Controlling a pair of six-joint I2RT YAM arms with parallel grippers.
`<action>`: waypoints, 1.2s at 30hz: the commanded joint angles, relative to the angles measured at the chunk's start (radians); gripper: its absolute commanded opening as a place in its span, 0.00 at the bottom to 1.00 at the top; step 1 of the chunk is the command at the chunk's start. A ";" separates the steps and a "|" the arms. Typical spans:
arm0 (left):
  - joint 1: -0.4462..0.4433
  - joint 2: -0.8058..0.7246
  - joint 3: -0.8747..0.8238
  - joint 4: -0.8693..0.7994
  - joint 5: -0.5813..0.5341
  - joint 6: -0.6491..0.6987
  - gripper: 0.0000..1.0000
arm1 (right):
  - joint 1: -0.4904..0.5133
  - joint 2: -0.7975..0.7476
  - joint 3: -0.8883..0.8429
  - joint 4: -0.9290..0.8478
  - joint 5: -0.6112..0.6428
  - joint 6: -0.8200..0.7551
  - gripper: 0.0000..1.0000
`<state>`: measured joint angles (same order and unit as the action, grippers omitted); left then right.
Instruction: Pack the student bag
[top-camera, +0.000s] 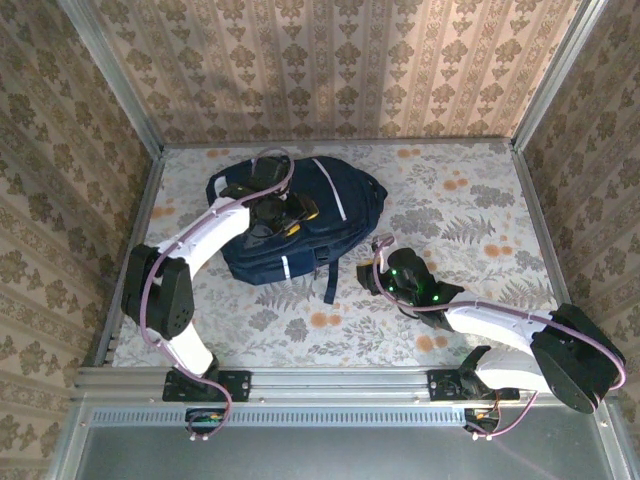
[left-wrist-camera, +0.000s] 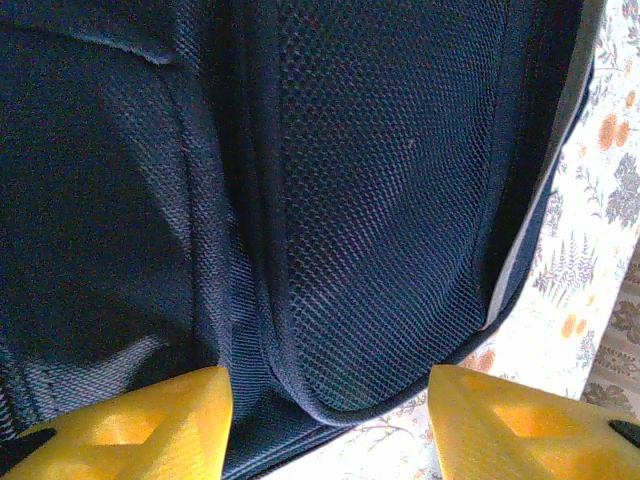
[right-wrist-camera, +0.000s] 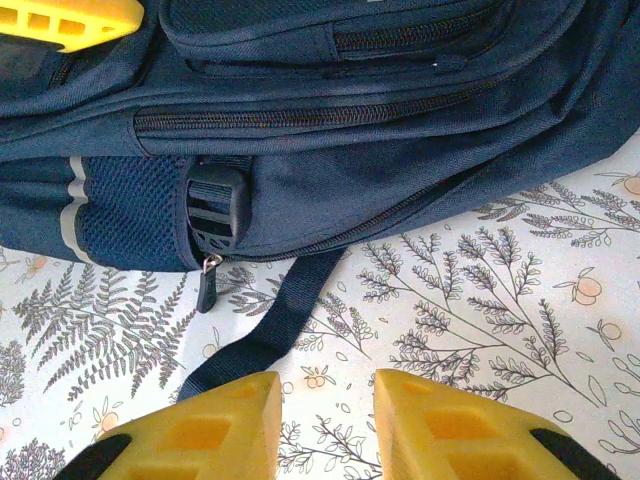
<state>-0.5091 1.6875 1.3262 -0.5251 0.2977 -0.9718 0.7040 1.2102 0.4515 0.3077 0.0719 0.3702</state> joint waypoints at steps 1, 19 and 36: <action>0.004 0.018 0.020 -0.017 -0.017 -0.002 0.56 | -0.006 -0.005 0.001 0.006 -0.005 0.011 0.32; -0.046 0.148 0.179 -0.017 -0.132 -0.020 0.27 | -0.015 -0.011 -0.026 0.036 -0.043 0.022 0.31; -0.011 0.018 0.120 0.061 -0.076 -0.074 0.00 | 0.063 0.392 0.027 0.538 -0.216 -0.155 0.42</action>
<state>-0.5331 1.7947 1.4513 -0.5354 0.2039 -1.0183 0.7574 1.5314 0.4454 0.6590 -0.0971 0.2897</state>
